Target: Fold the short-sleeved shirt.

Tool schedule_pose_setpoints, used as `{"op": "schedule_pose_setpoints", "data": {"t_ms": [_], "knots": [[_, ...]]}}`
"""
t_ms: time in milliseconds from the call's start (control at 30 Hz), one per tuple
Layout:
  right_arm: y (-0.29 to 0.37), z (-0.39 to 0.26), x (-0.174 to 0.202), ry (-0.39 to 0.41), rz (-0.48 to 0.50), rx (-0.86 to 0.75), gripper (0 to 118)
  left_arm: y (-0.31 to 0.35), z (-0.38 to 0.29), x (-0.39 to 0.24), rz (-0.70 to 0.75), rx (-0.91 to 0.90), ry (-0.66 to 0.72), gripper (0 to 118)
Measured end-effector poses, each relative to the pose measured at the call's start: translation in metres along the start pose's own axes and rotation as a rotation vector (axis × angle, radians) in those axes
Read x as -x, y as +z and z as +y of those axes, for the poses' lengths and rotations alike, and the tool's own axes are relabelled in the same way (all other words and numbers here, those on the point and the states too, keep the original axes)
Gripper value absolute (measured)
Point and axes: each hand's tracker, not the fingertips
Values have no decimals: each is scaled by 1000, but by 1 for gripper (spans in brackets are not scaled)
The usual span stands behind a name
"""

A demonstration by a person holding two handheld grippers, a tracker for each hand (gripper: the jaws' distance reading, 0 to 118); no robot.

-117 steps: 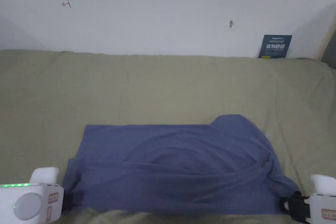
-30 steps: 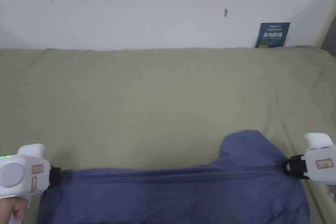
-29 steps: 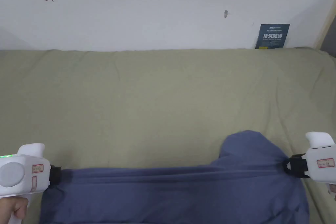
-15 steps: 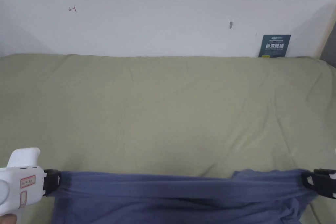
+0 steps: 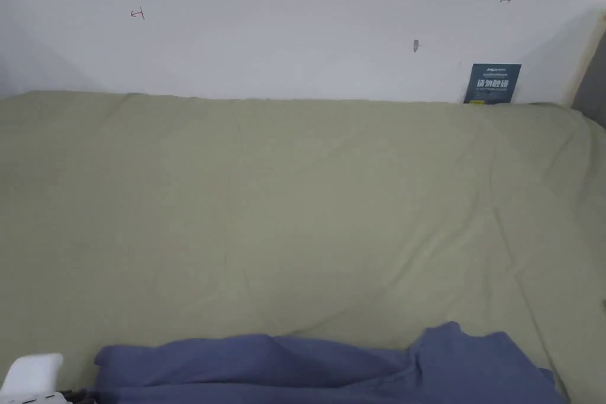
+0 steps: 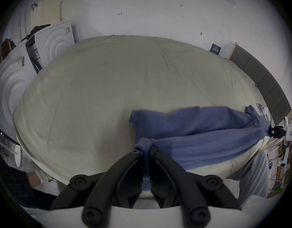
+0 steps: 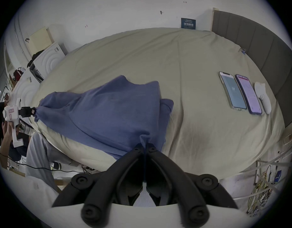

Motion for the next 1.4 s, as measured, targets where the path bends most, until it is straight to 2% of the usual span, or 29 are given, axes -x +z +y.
{"op": "schedule_pose_setpoints", "data": {"t_ms": [200,233,300,333,367,400,433,500,567,600,633,667,700,733,767,833,867,967,1000,1100,1133,1167,1200,1233,1300,1367,1400], "knots": [[-23,-2,-18,-26,7,32,5,-3,-1,-2,6,16,23,6],[-17,1,-7,-22,10,33,23,-2,0,-3,6,17,12,27],[-14,3,-4,-50,-2,17,95,1,1,-6,4,9,3,112],[-13,5,-2,-77,-38,23,105,3,1,-6,18,7,0,118],[-8,6,7,-77,-47,37,112,3,1,-4,38,28,0,118],[-4,6,9,-79,-26,32,112,14,2,0,24,-2,23,118],[6,7,11,-91,6,-44,118,22,-3,0,3,-12,10,114],[23,4,21,-92,-17,-18,118,36,-5,5,5,16,40,115],[37,5,36,-58,-50,-60,118,34,4,8,-2,4,65,115],[44,6,46,-40,-55,-70,118,39,5,11,-23,-7,92,114],[30,14,51,-42,-44,-98,114,42,6,14,-32,-12,131,108],[34,16,60,-58,-25,-131,106,46,7,19,-59,-36,170,91],[38,17,69,-84,-8,-152,86,47,8,24,-82,-45,197,54],[40,19,77,-89,2,-161,38,47,9,28,-63,-52,232,1],[45,22,96,-21,40,-157,1,46,9,31,-66,-50,273,1],[49,25,111,8,16,-204,1,43,15,41,-123,-29,274,1],[49,28,116,18,39,-191,1,41,16,45,-149,-34,302,1],[51,31,139,10,63,-196,1,29,24,54,-255,-16,364,2],[46,30,141,-1,89,-186,1,12,36,91,-305,19,372,2],[36,28,146,3,93,-175,1,-2,51,105,-333,39,351,2],[35,28,148,3,103,-170,1,-7,51,101,-341,57,350,9],[34,25,153,0,98,-170,1,-12,54,105,-391,72,341,37],[33,25,155,-6,98,-164,1,-17,57,110,-444,95,348,83],[31,25,156,-9,109,-157,1,-21,59,113,-452,117,368,118],[30,23,163,-6,108,-150,1,-24,53,95,-494,167,303,118],[26,22,165,1,107,-128,1,-31,49,91,-477,127,309,118],[25,21,165,-3,103,-125,1,-54,58,110,-476,135,313,118]]}}
